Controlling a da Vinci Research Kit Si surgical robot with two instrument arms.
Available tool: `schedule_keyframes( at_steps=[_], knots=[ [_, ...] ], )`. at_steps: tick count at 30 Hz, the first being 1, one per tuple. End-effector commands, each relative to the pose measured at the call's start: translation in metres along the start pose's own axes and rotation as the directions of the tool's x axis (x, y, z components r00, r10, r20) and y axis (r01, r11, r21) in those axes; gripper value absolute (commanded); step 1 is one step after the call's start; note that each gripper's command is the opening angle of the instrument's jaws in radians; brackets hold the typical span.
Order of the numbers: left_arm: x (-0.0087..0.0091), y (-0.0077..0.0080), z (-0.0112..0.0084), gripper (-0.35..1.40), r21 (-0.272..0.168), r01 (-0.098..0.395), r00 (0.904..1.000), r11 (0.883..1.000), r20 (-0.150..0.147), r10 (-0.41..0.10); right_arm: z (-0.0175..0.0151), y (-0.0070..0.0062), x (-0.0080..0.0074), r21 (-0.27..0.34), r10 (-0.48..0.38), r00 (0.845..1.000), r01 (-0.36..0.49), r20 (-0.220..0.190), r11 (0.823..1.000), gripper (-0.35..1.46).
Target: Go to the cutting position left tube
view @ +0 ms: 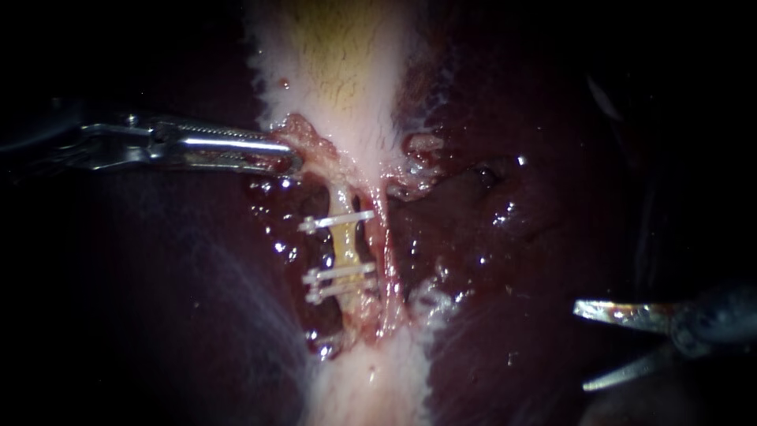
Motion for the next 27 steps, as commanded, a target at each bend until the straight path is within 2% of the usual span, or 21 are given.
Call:
schedule_keyframes(
  at_steps=[1, 4, 7, 8, 13, 15, 18, 23, 27],
  knots=[
    [0.0, 0.0001, -0.0001, -0.35, 0.0, 0.0, 1.0, 1.0, 0.0, 0.0, 0.0, 0.0, 0.0, -0.001, 0.001, 1.0, -0.001, 0.0, 1.0, 1.45],
    [0.0002, 0.0003, -0.0005, -0.35, -0.002, 0.001, 1.0, 1.0, 0.001, -0.001, 0.0, 0.0, 0.0, -0.001, 0.001, 1.0, -0.001, 0.001, 1.0, 1.45],
    [0.0009, 0.0007, -0.0018, -0.35, -0.01, 0.005, 1.0, 1.0, 0.003, -0.005, 0.0, 0.0, 0.0, -0.001, 0.001, 1.0, -0.001, 0.0, 1.0, 1.45],
    [0.0014, 0.001, -0.0027, -0.35, -0.018, 0.008, 1.0, 1.0, 0.005, -0.008, 0.0, 0.0, 0.0, -0.001, 0.001, 1.0, -0.001, 0.0, 1.0, 1.45],
    [0.0041, 0.002, -0.0066, -0.35, 0.005, 0.031, 0.9995, 1.0, -0.001, -0.031, 0.0001, 0.0001, -0.0001, -0.001, 0.001, 1.0, -0.001, 0.001, 1.0, 1.45],
    [0.005, 0.0025, -0.0077, -0.35, 0.005, 0.025, 0.9997, 1.0, -0.004, -0.025, 0.0001, 0.0001, -0.0001, -0.001, 0.001, 1.0, -0.001, 0.001, 1.0, 1.45],
    [0.0056, 0.0032, -0.0082, -0.35, 0.006, 0.023, 0.9997, 1.0, -0.01, -0.023, 0.0002, 0.0002, 0.0001, -0.002, 0.002, 1.0, -0.002, 0.001, 1.0, 1.45],
    [0.0057, 0.004, -0.0081, -0.35, 0.013, 0.017, 0.9998, 1.0, -0.012, -0.017, 0.0015, 0.0007, 0.0017, 0.018, 0.013, 1.0, -0.013, -0.001, 1.0, 1.45],
    [0.0058, 0.0043, -0.0081, -0.35, 0.005, 0.012, 0.9999, 1.0, -0.01, -0.012, 0.004, 0.0024, 0.0043, 0.076, 0.049, 0.999, -0.048, -0.006, 0.996, 1.45]
  ],
)
